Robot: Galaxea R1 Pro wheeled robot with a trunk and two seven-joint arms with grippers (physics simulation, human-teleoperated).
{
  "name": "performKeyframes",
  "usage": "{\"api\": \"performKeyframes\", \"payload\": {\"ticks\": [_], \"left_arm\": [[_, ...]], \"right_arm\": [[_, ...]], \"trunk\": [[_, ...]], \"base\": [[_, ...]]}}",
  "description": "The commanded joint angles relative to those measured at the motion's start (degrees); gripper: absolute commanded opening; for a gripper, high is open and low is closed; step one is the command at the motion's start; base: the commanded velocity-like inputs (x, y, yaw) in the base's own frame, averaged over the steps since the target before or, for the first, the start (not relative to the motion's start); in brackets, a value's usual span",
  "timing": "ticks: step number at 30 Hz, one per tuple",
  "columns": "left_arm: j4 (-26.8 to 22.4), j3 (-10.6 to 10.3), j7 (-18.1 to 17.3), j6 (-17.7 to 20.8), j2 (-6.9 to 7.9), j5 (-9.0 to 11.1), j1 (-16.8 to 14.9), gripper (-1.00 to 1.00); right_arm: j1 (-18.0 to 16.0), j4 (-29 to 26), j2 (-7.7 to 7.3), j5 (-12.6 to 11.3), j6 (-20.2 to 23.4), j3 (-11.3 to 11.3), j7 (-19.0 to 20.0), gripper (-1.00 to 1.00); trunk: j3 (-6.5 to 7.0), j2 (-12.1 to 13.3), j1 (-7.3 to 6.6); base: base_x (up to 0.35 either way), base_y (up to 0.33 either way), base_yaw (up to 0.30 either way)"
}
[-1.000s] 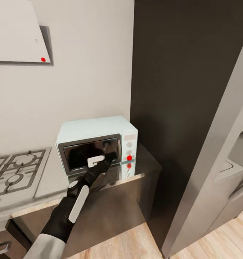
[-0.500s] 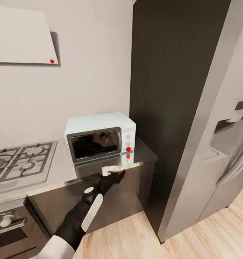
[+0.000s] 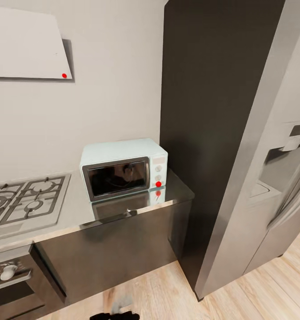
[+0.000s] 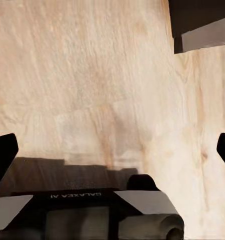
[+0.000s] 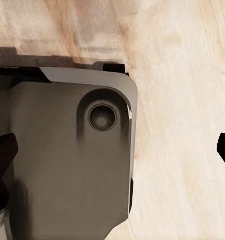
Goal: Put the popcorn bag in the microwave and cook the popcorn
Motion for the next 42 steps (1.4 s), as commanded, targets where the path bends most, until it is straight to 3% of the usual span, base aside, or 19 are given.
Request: {"api": "performKeyframes", "payload": {"ticks": [1,3,6,7,9,11,13,16,19,29,42], "left_arm": [[0.5,-0.4,-1.6,0.0,0.11,1.1,0.1,1.00],[1.1,-0.4,-3.4,-0.2,0.44,1.7,2.4,1.00],[1.4,-0.3,-3.6,-1.3,1.92,2.0,9.6,1.00],[1.4,-0.3,-2.3,-3.1,3.27,2.1,13.1,1.00],[1.4,-0.3,0.1,-5.3,5.17,2.1,15.8,1.00],[1.5,-0.3,1.6,-8.0,7.53,2.2,17.3,1.00],[1.5,-0.3,2.0,-8.5,8.46,3.4,17.6,1.00],[1.5,-0.3,2.1,-8.9,10.07,8.5,17.7,1.00],[1.5,-0.3,2.1,-9.3,11.26,10.4,17.7,1.00],[1.5,-0.5,2.0,-9.3,11.19,10.4,17.7,1.00],[1.5,-0.6,2.0,-9.2,11.10,10.3,17.9,1.00]], "right_arm": [[-0.1,0.2,-0.02,0.6,-0.3,-0.5,0.1,1.00],[-0.1,0.2,-0.01,0.6,-0.4,-0.5,0.1,1.00],[-0.1,0.2,-0.01,0.5,-0.3,-0.5,0.1,1.00],[-0.1,0.2,-0.01,0.5,-0.3,-0.5,0.1,1.00],[-0.1,0.2,-0.01,0.5,-0.2,-0.5,0.1,1.00],[-0.1,0.2,-0.01,0.5,-0.1,-0.5,0.1,1.00],[-0.1,0.2,-0.01,0.5,-0.1,-0.5,0.1,1.00],[-0.1,0.2,0.01,0.3,-0.3,-0.5,0.1,1.00],[-0.1,0.2,0.02,0.4,-0.3,-0.5,0.1,1.00],[-0.1,0.2,0.03,0.6,-0.2,-0.6,0.1,1.00],[-0.1,0.2,-0.01,0.7,-0.3,-0.5,0.1,1.00]], "trunk": [[-0.06,0.0,0.00],[-0.06,0.0,0.00],[-0.06,0.0,0.00],[-0.06,0.0,0.00],[-0.06,0.0,0.00],[-0.06,0.0,0.00],[-0.06,0.0,0.00],[-0.06,0.0,0.00],[-0.06,0.0,0.00],[-0.06,0.0,0.00],[-0.06,0.0,0.00]], "base": [[0.000,0.000,0.000],[0.000,0.000,0.000],[0.000,0.000,0.000],[0.000,0.000,0.000],[0.000,0.000,0.000],[0.000,0.000,0.000],[0.000,0.000,0.000],[0.000,0.000,0.000],[0.000,0.000,0.000],[0.000,0.000,0.004],[0.000,0.000,0.253]]}}
